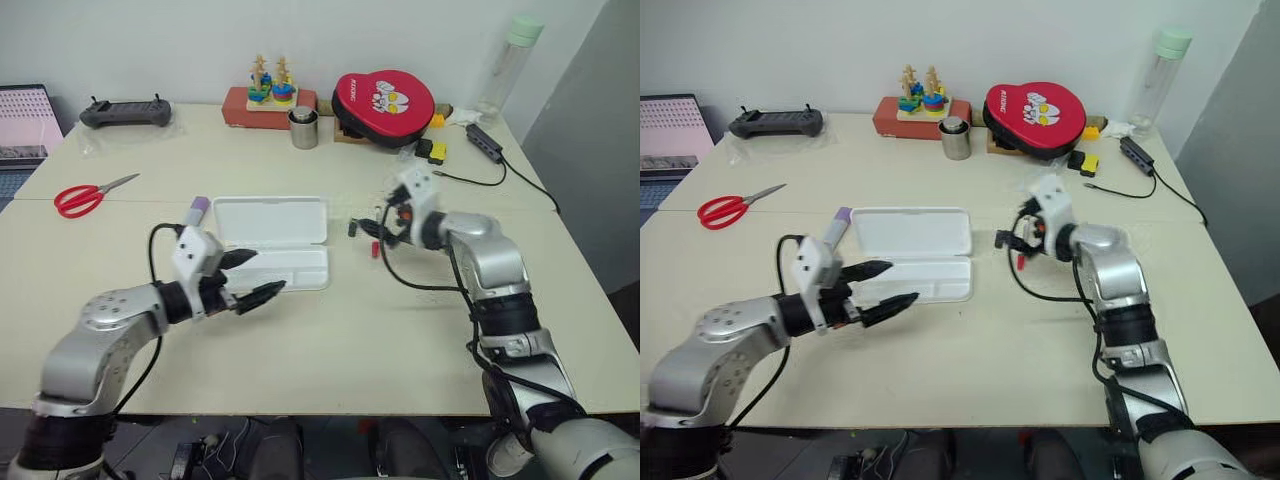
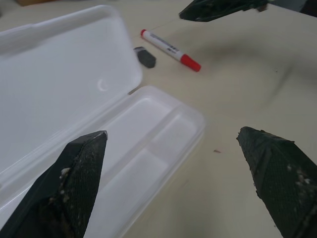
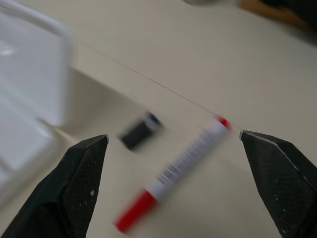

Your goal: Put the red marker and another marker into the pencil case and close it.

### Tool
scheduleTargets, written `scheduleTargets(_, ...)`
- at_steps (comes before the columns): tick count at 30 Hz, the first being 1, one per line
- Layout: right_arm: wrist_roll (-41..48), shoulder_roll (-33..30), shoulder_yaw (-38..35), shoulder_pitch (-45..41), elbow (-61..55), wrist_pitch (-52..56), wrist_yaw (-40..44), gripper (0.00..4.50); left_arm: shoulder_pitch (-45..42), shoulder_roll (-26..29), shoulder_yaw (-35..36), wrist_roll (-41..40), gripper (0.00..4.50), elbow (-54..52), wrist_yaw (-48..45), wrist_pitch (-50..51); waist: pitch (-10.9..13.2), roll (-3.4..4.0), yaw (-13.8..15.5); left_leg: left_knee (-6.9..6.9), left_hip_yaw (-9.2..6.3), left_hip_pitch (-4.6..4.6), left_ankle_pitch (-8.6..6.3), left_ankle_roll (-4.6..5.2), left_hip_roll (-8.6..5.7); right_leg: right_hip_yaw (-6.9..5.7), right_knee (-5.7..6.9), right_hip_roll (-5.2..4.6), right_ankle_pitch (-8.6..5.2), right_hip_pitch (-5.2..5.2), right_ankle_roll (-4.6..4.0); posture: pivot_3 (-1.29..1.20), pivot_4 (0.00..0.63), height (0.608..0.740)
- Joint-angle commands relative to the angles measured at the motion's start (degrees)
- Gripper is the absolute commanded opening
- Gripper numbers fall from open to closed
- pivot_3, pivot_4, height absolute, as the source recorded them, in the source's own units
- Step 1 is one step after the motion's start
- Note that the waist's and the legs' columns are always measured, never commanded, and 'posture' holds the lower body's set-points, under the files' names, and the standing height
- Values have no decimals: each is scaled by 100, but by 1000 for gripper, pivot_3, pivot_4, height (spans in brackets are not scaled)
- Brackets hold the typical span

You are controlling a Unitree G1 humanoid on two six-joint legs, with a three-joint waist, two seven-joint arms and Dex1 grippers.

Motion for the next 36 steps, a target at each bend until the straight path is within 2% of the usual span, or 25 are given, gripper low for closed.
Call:
scheduleTargets(1, 148, 657, -580, 0, -458, 120, -1361, 4432, -555, -274, -264, 111, 4500, 56, 115, -136, 1, 2, -80, -1, 3, 1, 0, 0, 4, 4, 1, 5, 0, -3, 0, 0, 150, 740)
scheduleTargets(5, 459, 1412, -904, -155, -531, -205, -2178, 4432, -1158, -737, -493, 160, 4500, 399, 272, -122, 0, 2, -155, -1, -1, 2, 1, 1, 7, 5, 6, 13, 0, -2, 1, 0, 150, 740)
scheduleTargets(8, 583, 1603, -777, -160, -521, -179, -2312, 4432, -1354, -873, -583, 239, 4500, 531, 290, -119, 0, 3, -139, -1, 1, -1, 0, 1, 4, 7, 3, 11, 1, -1, 2, 0, 150, 740)
scheduleTargets(15, 362, 1548, 10, 208, 89, -160, -2422, 4432, -1470, -976, -642, 333, 4500, 627, 270, -148, 0, 2, -118, -2, -1, -4, 0, 2, 2, 2, -1, 7, 1, 1, 2, 0, 150, 740)
scheduleTargets(20, 306, 1470, 256, 331, 507, -341, -2503, 4432, -1503, -1099, -589, 331, 4500, 585, 355, -139, 0, 1, -128, -1, -1, -1, 0, 2, 2, 3, -1, 8, 1, 2, 3, 0, 150, 740)
scheduleTargets(24, 212, 1298, 331, 278, 686, -563, -2596, 3683, -1457, -1145, -549, 340, 4500, 513, 432, -109, -1, 0, -134, 2, -2, 1, 1, 2, 2, 4, -1, 8, 1, 5, 4, 0, 150, 740)
scheduleTargets(29, 58, 1095, 586, 292, 782, -799, -2646, 2313, -1414, -1157, -516, 313, 4500, 470, 501, -98, -1, 0, -132, 4, -2, 1, 1, 2, 2, 4, -1, 8, 2, 6, 6, 0, 150, 740)
scheduleTargets(31, -21, 1024, 706, 331, 791, -888, -2671, 1913, -1413, -1170, -511, 294, 4500, 461, 527, -89, -1, 1, -131, 4, -2, 1, 1, 2, 2, 4, -1, 8, 2, 6, 6, 0, 150, 740)
scheduleTargets(36, 59, 994, 578, 335, 916, -1021, -2751, 722, -1405, -1203, -518, 301, 4500, 458, 550, -97, -1, 0, -117, 4, -2, -1, 1, 2, 2, 4, -3, 8, 2, 6, 6, 0, 150, 740)
